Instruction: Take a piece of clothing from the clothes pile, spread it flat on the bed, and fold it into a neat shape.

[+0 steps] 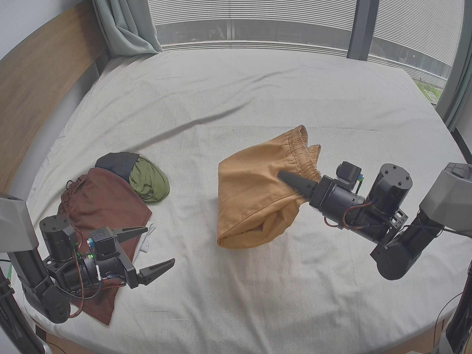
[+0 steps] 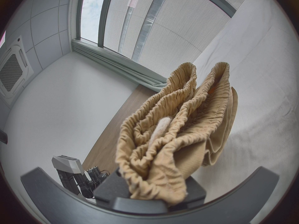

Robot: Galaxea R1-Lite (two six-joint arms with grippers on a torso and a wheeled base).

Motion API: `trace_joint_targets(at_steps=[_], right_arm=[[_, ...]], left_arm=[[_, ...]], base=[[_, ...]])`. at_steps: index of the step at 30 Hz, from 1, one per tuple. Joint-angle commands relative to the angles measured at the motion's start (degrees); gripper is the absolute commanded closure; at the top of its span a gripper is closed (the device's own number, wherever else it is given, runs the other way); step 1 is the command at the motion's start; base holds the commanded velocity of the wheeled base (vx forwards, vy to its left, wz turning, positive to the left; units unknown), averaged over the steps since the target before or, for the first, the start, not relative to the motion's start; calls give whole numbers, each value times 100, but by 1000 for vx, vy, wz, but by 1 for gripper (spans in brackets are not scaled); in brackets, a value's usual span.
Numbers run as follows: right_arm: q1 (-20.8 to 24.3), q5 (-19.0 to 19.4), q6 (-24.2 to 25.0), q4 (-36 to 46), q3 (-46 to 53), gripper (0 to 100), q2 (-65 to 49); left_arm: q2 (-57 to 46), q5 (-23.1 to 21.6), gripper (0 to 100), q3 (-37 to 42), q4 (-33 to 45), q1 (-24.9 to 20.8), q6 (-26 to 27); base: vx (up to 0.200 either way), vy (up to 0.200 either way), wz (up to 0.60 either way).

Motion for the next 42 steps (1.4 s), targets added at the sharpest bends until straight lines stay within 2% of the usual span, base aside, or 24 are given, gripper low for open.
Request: trace_joint_targets(at_steps=[1, 8, 11, 17, 22, 33, 42], right_arm=[[-147, 10, 11, 20, -387, 100, 166], [-375, 221, 37, 486, -1442, 100, 535], [-402, 221, 37, 557, -1688, 100, 659], [-516, 273, 55, 1040, -2813, 100, 1230], [-560, 291, 231, 1242, -3455, 100, 1634], [-727, 282, 187, 1383, -3868, 100, 2408], [-727, 282, 187, 1409, -4035, 100, 2337]], left_arm=[[6, 2, 0, 9, -1, -13, -1], [24, 2, 0, 70, -1, -66, -1], [33, 2, 0, 70, -1, -83, -1], [68, 2, 0, 70, -1, -119, -10], [68, 2, 0, 70, -1, -119, -10], [103, 10, 0, 158, -1, -163, -10], [112, 10, 0, 150, -1, -163, -10]], base=[[0, 0, 0], [0, 0, 0], [0, 0, 0], [0, 0, 0], [0, 0, 0], [0, 0, 0], [0, 0, 0]])
